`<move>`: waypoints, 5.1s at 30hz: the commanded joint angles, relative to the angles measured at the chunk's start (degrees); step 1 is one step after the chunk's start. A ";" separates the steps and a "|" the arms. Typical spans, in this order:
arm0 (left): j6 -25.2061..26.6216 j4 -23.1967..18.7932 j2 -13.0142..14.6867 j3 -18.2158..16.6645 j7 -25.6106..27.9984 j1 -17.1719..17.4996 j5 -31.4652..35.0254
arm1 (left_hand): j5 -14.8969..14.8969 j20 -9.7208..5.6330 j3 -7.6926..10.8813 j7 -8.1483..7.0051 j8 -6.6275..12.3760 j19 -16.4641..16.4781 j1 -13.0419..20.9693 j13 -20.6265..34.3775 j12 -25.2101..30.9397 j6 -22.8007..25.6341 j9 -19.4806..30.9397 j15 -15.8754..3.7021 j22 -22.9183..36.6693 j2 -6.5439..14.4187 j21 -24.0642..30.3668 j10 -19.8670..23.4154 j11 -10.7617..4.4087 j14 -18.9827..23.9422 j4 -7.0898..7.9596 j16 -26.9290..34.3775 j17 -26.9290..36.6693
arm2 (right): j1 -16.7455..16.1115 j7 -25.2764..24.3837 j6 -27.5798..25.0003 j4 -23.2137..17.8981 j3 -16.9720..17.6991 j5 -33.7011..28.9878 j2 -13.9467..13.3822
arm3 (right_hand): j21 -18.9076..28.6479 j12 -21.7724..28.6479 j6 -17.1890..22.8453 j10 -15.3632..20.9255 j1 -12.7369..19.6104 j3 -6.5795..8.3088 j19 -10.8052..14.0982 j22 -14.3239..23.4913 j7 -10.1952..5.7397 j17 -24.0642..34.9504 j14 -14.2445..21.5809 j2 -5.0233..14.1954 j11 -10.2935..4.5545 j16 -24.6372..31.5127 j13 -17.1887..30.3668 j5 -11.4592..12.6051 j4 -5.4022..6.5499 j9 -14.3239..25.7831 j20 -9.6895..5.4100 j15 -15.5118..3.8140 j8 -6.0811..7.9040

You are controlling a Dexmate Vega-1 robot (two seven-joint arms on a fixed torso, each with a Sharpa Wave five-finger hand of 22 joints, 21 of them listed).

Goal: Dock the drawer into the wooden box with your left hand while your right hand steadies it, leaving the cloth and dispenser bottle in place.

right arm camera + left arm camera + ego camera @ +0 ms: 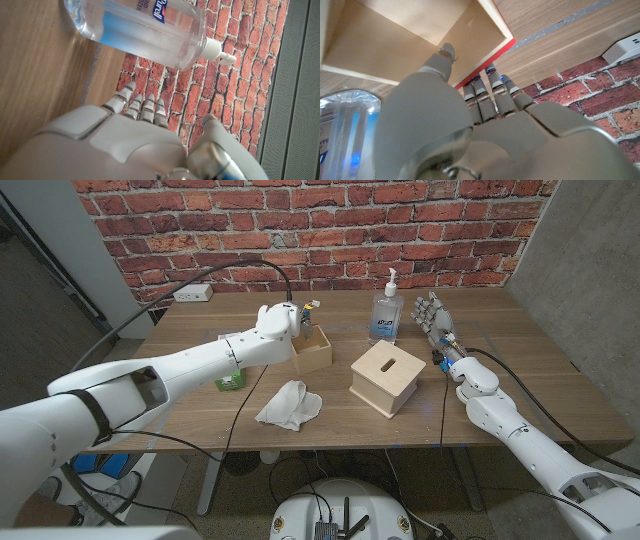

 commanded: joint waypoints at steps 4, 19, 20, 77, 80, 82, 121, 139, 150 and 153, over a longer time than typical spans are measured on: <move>-2.02 1.54 -1.17 -2.18 0.45 1.54 -0.39 | 0.24 -8.83 0.18 0.24 -0.13 1.58 1.14 0.17 0.01 1.16 0.24 -8.10 0.17 1.60 0.32 1.38 -0.33 1.45 0.10 0.35 0.09 | 0.62 0.61 -0.22 0.60 -0.13 0.19 0.07 | 0.15 0.35 0.57 -0.11 0.52 -0.09 0.23 0.11 -0.05 0.00 -0.13 1.29 -0.37 0.37 -0.02 0.41 0.34 0.17 0.55 0.31 0.36; -0.93 1.35 -1.76 -2.61 1.02 2.22 0.84 | 0.25 -8.87 2.07 -0.44 -0.11 5.41 0.62 0.08 0.34 7.28 -0.04 -8.40 0.18 4.40 0.42 6.52 -1.00 6.63 0.08 -0.35 -0.05 | 1.32 0.93 0.12 1.78 -0.26 0.26 0.66 | 0.15 0.34 0.71 -0.13 0.52 -0.13 0.21 0.12 -0.09 -0.10 -0.15 1.30 -0.35 0.39 -0.02 0.42 0.38 0.18 0.58 0.30 0.40; -0.70 1.37 -1.78 -2.52 1.14 2.25 1.03 | 0.24 -8.96 2.23 -0.55 -0.05 5.59 0.64 0.08 0.37 7.97 -0.03 -8.47 0.17 4.46 0.36 7.07 -1.12 7.00 0.01 -0.45 -0.07 | 1.31 0.92 0.12 1.80 -0.25 0.28 0.68 | 0.16 0.34 0.73 -0.14 0.52 -0.13 0.22 0.12 -0.08 -0.11 -0.17 1.31 -0.34 0.39 -0.02 0.42 0.39 0.18 0.59 0.28 0.40; 14.71 -1.65 -4.31 3.41 0.19 -1.64 7.12 | -0.42 -8.86 2.51 -2.20 -0.26 12.12 5.92 0.79 0.76 21.03 0.75 -10.15 0.35 8.71 0.14 23.41 -4.10 23.75 -0.77 0.98 0.79 | 0.95 2.43 0.19 0.98 -0.04 0.76 -0.27 | 0.19 0.35 0.95 -0.08 0.57 -0.22 0.24 0.13 -0.08 -0.46 -0.24 1.46 -0.33 0.46 -0.02 0.46 0.53 0.20 0.24 0.24 0.38; 15.79 -1.81 -4.49 4.12 -0.13 -2.52 6.34 | -0.40 -8.87 2.48 -2.18 -0.32 12.15 6.01 0.80 0.66 21.03 0.76 -10.15 0.34 8.70 0.12 23.33 -4.13 23.82 -0.78 0.93 0.78 | 1.14 3.01 0.22 1.30 -0.01 1.08 -0.22 | 0.20 0.35 0.96 -0.08 0.58 -0.22 0.25 0.13 -0.05 -0.47 -0.23 1.48 -0.35 0.47 -0.02 0.47 0.54 0.20 0.17 0.25 0.38; 16.81 -1.81 -4.70 5.05 -0.34 -3.32 6.09 | -0.39 -8.87 2.47 -2.16 -0.35 12.17 6.04 0.80 0.65 21.01 0.77 -10.15 0.34 8.70 0.11 23.36 -4.13 23.83 -0.79 0.90 0.77 | 1.30 3.34 0.31 1.59 -0.02 1.20 -0.15 | 0.20 0.36 0.96 -0.06 0.61 -0.20 0.27 0.12 -0.06 -0.50 -0.22 1.50 -0.27 0.47 -0.02 0.48 0.53 0.20 0.13 0.23 0.37; 27.90 1.02 -11.16 6.33 18.93 -8.94 -18.29 | -0.12 -8.53 2.17 -1.40 -0.89 12.97 6.68 0.92 0.31 20.81 0.98 -10.14 0.32 8.86 0.09 23.76 -4.04 24.30 -0.72 0.45 0.72 | 2.10 4.89 1.21 3.71 -0.28 1.75 1.01 | 0.18 0.36 1.21 -0.04 0.57 -0.33 0.23 0.12 -0.06 -0.69 -0.26 1.63 -0.31 0.58 -0.02 0.49 0.66 0.20 0.23 0.27 0.40; 27.90 6.43 -17.97 -0.82 2.29 -3.60 1.28 | 0.01 -8.35 2.06 -0.67 -1.14 13.41 6.97 0.96 0.16 20.66 1.07 -10.13 0.30 8.94 0.10 23.75 -3.88 24.69 -0.74 0.40 0.74 | 1.93 6.52 2.02 4.55 0.05 2.65 1.09 | 0.17 0.35 1.29 -0.07 0.65 -0.35 0.20 0.12 -0.07 -0.78 -0.30 1.68 -0.35 0.60 -0.02 0.50 0.62 0.20 0.31 0.24 0.39; 27.90 13.14 -23.74 -5.30 -12.12 -1.29 16.91 | 0.15 -8.09 2.00 -0.27 -1.41 13.90 7.30 1.01 0.07 20.43 1.17 -10.12 0.28 9.02 0.13 23.82 -3.54 24.95 -0.78 0.27 0.72 | 2.59 8.55 2.83 5.98 0.15 3.25 1.26 | 0.18 0.36 1.38 -0.02 0.69 -0.38 0.20 0.12 -0.03 -0.85 -0.30 1.66 -0.33 0.61 -0.02 0.51 0.59 0.20 0.33 0.27 0.40; 27.90 14.22 -24.27 -5.27 -13.59 -1.58 17.51 | 0.19 -8.03 1.99 -0.13 -1.50 14.03 7.39 1.02 0.04 20.33 1.19 -10.11 0.27 9.02 0.13 23.79 -3.47 24.95 -0.80 0.21 0.70 | 2.64 8.87 3.31 6.07 0.25 3.21 1.19 | 0.17 0.36 1.39 -0.03 0.69 -0.37 0.18 0.12 -0.05 -0.86 -0.27 1.70 -0.31 0.63 -0.02 0.51 0.60 0.20 0.28 0.31 0.40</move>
